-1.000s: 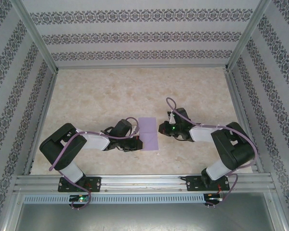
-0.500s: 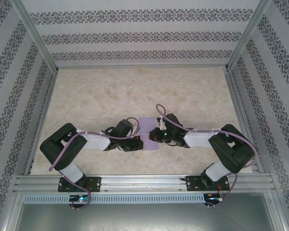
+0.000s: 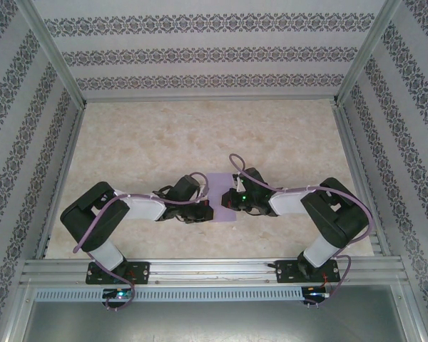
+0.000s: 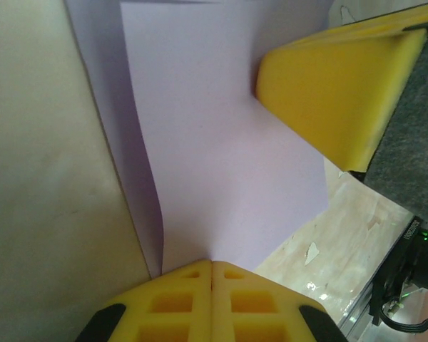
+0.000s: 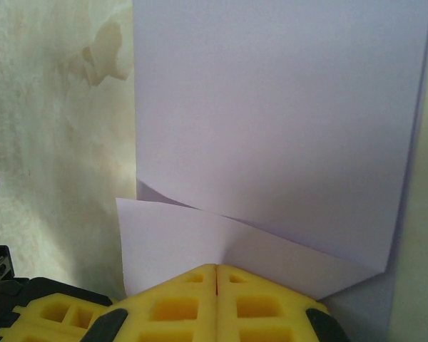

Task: Fold a paper plane with a square sheet of paper (fold left side to right side)
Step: Fold the triangle a second time at the center of the table.

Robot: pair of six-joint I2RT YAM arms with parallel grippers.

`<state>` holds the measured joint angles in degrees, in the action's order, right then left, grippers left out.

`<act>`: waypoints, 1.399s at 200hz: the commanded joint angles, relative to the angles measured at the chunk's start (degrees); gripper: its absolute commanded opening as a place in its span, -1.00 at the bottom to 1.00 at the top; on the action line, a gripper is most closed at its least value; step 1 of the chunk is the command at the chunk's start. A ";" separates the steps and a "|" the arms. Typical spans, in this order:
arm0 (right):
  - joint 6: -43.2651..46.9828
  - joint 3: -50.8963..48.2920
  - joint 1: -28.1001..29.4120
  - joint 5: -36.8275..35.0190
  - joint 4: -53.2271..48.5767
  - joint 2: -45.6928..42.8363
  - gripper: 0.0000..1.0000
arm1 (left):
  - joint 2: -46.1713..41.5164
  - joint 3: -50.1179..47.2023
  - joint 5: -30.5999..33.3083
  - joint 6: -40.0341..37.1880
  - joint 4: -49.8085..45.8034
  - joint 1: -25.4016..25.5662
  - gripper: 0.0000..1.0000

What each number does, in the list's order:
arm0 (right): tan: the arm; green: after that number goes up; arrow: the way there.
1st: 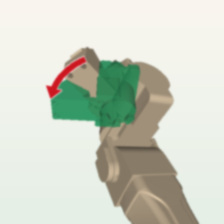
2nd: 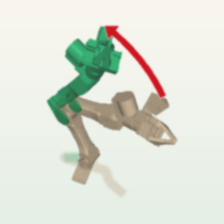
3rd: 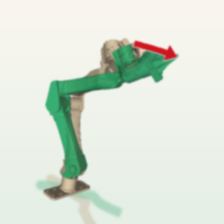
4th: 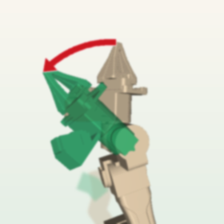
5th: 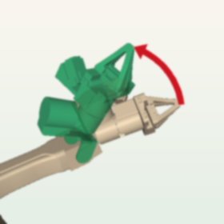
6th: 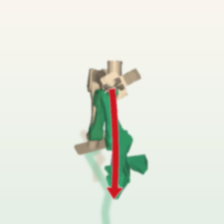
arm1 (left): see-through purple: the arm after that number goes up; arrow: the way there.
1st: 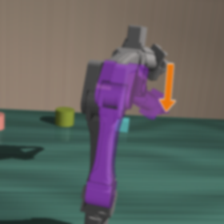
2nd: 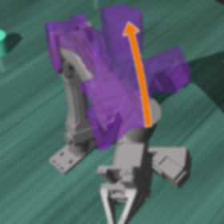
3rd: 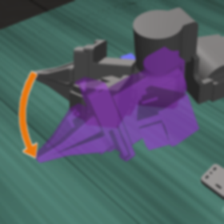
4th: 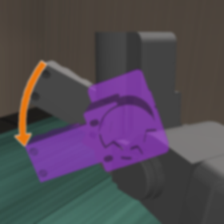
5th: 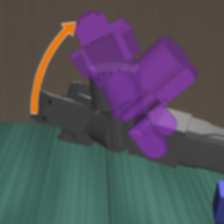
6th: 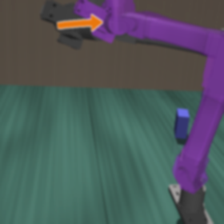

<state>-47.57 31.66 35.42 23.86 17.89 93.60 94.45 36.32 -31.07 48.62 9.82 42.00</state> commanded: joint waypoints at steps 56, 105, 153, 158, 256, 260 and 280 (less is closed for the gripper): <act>-0.66 -2.92 -0.82 -0.39 -0.93 5.01 -1.00 | 0.02 5.99 -0.45 -1.24 -3.11 0.54 -1.00; -0.72 -3.07 -0.66 -0.22 -1.04 5.10 -1.00 | 3.23 7.97 0.02 -2.74 -3.41 0.19 -1.00; -0.57 -3.44 -0.67 -0.21 -1.30 5.10 -1.00 | 5.15 9.02 1.60 -4.04 -3.57 -0.33 -1.00; -0.58 -3.42 -0.63 -0.26 -1.28 5.10 -1.00 | 5.30 8.91 1.75 -4.02 -3.66 -0.32 -1.00; 0.76 -3.71 -2.76 0.55 -3.52 5.01 -1.00 | 3.70 1.57 1.18 -4.81 -4.35 0.01 -1.00; 0.90 -3.71 -2.97 0.64 -3.61 5.01 -1.00 | 3.37 1.17 1.06 -4.95 -4.49 0.06 -1.00; 1.46 -3.58 -3.50 0.84 -4.33 5.09 -1.00 | 2.03 -0.46 0.80 -5.71 -5.51 0.52 -1.00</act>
<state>-48.03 30.85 33.47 28.36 23.00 95.81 97.67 39.44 -30.17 45.01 10.70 41.91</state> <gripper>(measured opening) 0.045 0.051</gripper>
